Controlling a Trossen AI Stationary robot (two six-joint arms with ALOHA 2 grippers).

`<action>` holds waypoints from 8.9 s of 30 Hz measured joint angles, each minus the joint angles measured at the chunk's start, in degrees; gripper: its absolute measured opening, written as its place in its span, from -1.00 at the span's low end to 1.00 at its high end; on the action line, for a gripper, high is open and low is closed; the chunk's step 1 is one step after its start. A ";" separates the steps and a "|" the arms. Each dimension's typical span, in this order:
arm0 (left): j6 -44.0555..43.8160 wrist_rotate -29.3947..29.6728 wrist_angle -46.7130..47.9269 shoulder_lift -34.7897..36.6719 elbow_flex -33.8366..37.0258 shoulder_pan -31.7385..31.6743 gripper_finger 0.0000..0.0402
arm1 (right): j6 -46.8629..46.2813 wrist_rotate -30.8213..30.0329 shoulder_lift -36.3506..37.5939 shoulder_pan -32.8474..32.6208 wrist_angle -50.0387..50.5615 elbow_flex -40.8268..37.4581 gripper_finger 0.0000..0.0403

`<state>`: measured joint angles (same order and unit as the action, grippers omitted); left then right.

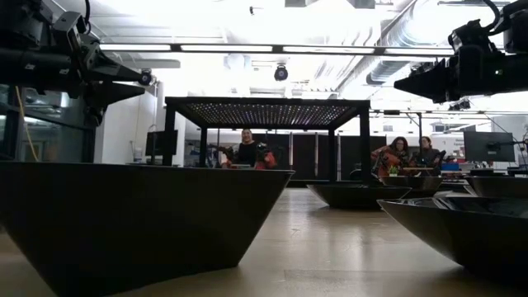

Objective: Pick & Place Mini shaped plates
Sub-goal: Put the black distorted square plate on the shelf, then put the black leaf-shaped plate on the shelf

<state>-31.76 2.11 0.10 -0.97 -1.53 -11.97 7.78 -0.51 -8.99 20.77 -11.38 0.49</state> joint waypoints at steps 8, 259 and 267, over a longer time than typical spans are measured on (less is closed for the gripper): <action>0.01 -0.01 0.01 -0.01 -0.01 0.00 -0.38 | -14.87 0.92 0.00 -0.02 -0.02 0.04 -0.92; 0.01 -0.01 0.00 0.00 -0.01 0.00 -0.38 | -48.44 13.42 -76.76 17.39 72.39 83.89 -0.33; 0.00 -0.01 0.00 0.00 -0.01 -0.01 -0.38 | -47.99 9.65 -72.77 13.40 84.72 83.89 -0.33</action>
<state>-31.76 2.10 0.10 -0.97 -1.54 -11.98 -40.21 9.14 -81.77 34.17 73.34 84.38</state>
